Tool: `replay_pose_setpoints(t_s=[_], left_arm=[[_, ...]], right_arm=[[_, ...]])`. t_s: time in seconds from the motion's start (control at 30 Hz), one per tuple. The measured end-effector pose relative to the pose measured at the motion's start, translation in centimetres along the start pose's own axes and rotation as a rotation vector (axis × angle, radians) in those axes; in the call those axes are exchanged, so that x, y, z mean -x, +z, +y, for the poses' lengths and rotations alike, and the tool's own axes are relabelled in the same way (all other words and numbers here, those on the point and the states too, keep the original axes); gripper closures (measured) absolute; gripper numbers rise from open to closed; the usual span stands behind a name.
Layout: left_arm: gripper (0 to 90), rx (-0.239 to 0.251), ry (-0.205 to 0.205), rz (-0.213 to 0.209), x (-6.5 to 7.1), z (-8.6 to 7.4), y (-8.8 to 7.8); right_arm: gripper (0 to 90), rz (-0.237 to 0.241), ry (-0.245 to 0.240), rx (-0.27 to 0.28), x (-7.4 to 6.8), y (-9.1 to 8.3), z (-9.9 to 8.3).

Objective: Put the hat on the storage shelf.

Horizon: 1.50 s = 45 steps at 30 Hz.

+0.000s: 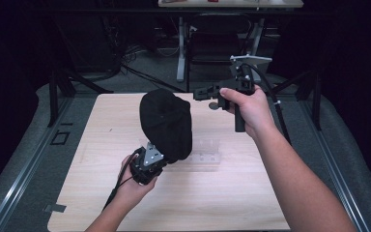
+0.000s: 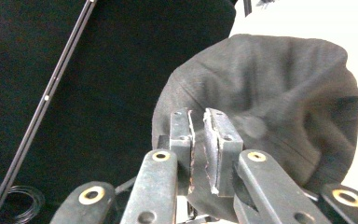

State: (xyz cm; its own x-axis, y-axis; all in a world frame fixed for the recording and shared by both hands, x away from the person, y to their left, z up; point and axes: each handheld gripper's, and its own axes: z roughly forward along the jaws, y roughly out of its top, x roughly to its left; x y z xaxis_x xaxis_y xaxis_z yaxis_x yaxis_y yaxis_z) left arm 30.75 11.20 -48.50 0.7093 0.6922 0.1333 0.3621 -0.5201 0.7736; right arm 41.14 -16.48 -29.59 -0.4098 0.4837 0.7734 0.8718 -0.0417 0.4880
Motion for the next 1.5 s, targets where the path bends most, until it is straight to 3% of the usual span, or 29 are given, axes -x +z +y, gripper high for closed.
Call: replay_pose_setpoints(t_s=[0.07, 0.13, 0.23, 0.3, 0.57, 0.77, 0.8, 0.87, 0.9, 0.93, 1.03, 1.2, 1.5], left_arm=[[84.9, -0.008, -0.005, 0.015, -0.1, -0.3, 0.1], [84.9, -0.018, 0.024, -0.009, -0.5, -0.6, 0.3], [84.9, -0.021, -0.018, -0.011, -0.4, -1.4, 0.7], [84.8, -0.015, -0.02, -0.029, -0.6, -1.8, 1.0], [83.3, 0.003, -0.096, -0.039, -1.0, -2.9, 0.9], [70.8, 0.0, -0.14, -0.048, -1.6, -3.7, 0.2], [69.4, -0.007, -0.177, -0.025, -1.4, -3.9, 0.0], [65.5, 0.012, -0.136, -0.034, -2.0, -4.3, -0.2], [62.4, 0.029, -0.147, -0.025, -2.0, -4.4, -0.2], [60.2, 0.04, -0.186, -0.02, -1.9, -4.6, -0.3], [55.9, 0.043, -0.186, -0.02, -2.3, -5.0, -0.7], [52.6, 0.045, -0.193, -0.014, -2.6, -5.8, -1.4], [51.7, 0.062, -0.249, 0.003, -3.9, -7.6, -2.7]], right_arm=[[81.6, -0.004, -0.004, 0.003, 0.0, -0.1, 0.0], [81.6, -0.007, -0.004, 0.005, 0.0, -0.2, 0.0], [81.6, -0.016, -0.01, 0.004, 0.0, -0.4, -0.1], [81.6, -0.02, -0.014, 0.006, 0.0, -0.5, -0.1], [81.4, -0.044, -0.026, 0.016, 0.1, -1.2, -0.4], [81.4, -0.076, -0.043, 0.03, 0.3, -1.8, -0.7], [81.4, -0.081, -0.046, 0.032, 0.3, -1.9, -0.8], [81.4, -0.105, -0.066, 0.036, 0.2, -2.0, -1.0], [81.3, -0.117, -0.075, 0.034, 0.2, -2.1, -1.1], [81.3, -0.127, -0.081, 0.033, 0.2, -2.2, -1.2], [81.0, -0.151, -0.096, 0.042, 0.4, -2.4, -1.5], [80.7, -0.201, -0.113, 0.054, 0.9, -3.3, -2.0], [80.2, -0.249, -0.138, 0.077, 1.9, -4.9, -3.4]])
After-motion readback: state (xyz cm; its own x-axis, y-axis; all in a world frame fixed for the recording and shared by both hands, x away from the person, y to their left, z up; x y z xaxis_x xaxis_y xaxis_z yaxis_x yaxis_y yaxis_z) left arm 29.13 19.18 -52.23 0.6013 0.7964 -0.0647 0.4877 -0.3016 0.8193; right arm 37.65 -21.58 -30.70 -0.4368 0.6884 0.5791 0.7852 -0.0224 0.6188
